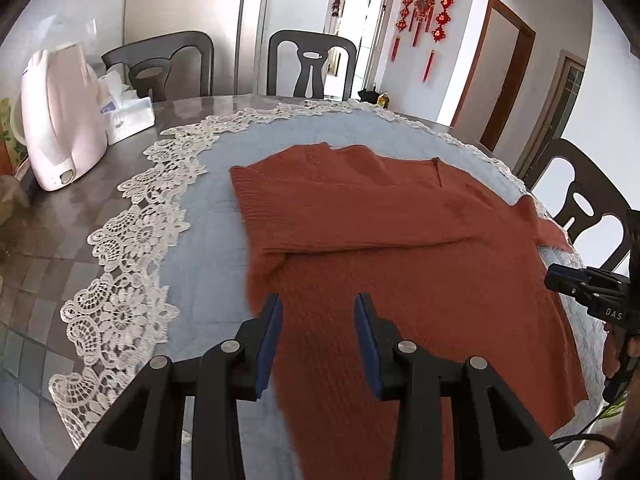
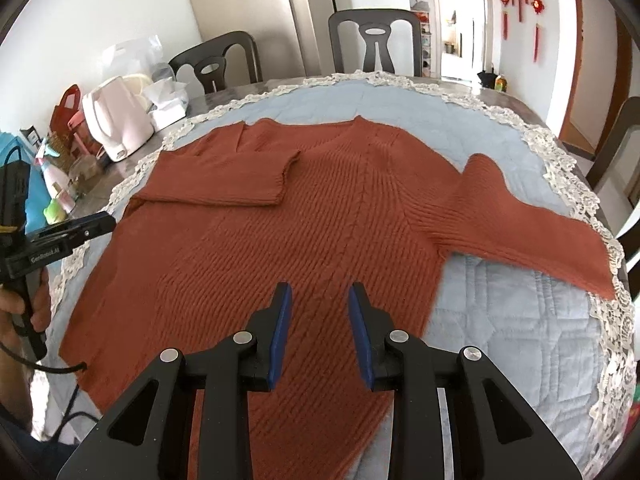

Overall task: Fold small clothes
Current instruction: 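Move the right tool to the other sleeve cuff and grasp it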

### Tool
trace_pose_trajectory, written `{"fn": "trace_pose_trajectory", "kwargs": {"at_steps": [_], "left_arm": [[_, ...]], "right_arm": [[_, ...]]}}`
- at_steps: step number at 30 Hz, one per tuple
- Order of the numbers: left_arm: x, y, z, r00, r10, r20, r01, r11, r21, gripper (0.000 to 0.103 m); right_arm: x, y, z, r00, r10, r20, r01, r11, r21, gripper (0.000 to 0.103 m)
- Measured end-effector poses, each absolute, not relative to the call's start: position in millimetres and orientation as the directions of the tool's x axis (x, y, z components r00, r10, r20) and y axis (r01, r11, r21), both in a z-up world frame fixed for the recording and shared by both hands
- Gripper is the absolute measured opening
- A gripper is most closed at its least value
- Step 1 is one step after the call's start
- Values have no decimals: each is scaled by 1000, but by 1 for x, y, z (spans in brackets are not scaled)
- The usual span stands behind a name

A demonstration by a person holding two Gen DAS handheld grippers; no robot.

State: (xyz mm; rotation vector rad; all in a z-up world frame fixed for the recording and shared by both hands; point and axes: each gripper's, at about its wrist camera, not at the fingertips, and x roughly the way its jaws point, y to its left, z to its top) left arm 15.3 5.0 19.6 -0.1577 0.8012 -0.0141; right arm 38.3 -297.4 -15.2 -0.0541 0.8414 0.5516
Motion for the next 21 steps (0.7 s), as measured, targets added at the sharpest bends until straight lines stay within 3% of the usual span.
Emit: {"fn": "trace_pose_trajectory", "kwargs": {"at_steps": [9, 11, 13, 21], "left_arm": [[24, -15, 16, 687, -55, -725, -40, 993, -113, 45], [27, -18, 17, 688, -53, -723, -36, 994, -106, 45], [31, -20, 18, 690, -49, -722, -34, 995, -99, 46], [52, -25, 14, 681, -58, -730, -22, 995, -99, 49]], "right_arm": [[42, -319, -19, 561, 430, -708, -429, 882, 196, 32], [45, -324, -19, 564, 428, -706, -410, 888, 210, 42], [50, -331, -20, 568, 430, -702, -388, 892, 233, 45], [74, -382, -28, 594, 390, -704, -189, 918, 349, 46]]}}
